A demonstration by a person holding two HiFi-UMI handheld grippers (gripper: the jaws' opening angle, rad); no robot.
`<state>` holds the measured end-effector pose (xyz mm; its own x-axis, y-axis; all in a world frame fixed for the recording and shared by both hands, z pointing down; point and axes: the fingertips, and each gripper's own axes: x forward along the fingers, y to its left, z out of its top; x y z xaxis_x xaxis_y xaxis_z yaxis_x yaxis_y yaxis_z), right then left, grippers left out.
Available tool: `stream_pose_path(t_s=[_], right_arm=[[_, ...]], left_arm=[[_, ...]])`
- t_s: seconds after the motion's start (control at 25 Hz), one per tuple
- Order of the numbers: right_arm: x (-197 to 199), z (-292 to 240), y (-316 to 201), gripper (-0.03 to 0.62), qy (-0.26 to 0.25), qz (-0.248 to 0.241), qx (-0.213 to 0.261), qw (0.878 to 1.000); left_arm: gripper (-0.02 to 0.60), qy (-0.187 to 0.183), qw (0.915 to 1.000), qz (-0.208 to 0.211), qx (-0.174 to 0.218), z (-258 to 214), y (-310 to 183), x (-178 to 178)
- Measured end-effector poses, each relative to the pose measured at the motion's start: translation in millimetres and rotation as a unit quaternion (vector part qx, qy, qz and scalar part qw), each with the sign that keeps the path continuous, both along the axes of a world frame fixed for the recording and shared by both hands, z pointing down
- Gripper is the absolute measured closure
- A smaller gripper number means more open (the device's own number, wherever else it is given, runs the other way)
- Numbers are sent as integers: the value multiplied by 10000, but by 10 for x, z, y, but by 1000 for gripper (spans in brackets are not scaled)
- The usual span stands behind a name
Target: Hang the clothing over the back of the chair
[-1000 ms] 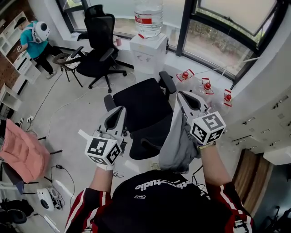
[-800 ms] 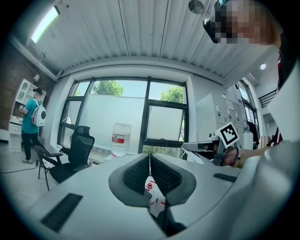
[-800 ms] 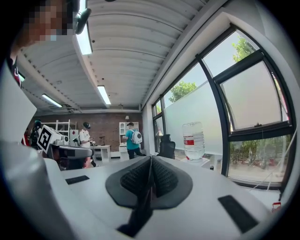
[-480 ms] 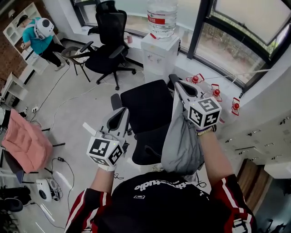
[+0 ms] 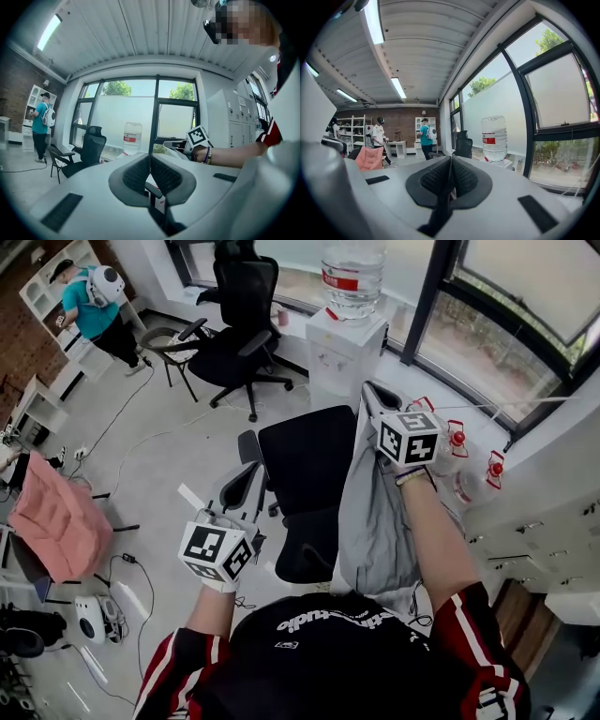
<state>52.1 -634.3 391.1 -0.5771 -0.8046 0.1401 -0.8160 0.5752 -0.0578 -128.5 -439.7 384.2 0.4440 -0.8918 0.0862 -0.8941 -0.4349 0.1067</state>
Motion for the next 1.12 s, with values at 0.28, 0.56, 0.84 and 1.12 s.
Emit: stream_pose_path(t_s=[0.28, 0.56, 0.84, 1.12], right_arm=[[-57, -79, 70, 576, -49, 14, 118, 9999], [23, -175, 345, 576, 62, 197, 53, 9998], [122, -246, 775, 574, 306, 175, -73, 9994], [270, -329, 1342, 574, 370, 189, -110, 9991]], left_arm=[[555, 42, 10000, 73, -13, 12, 47, 3], [555, 83, 9988, 481, -44, 19, 113, 33], [555, 183, 9966, 807, 17, -2, 188, 78], [555, 242, 9935, 1107, 100, -48, 241, 172]])
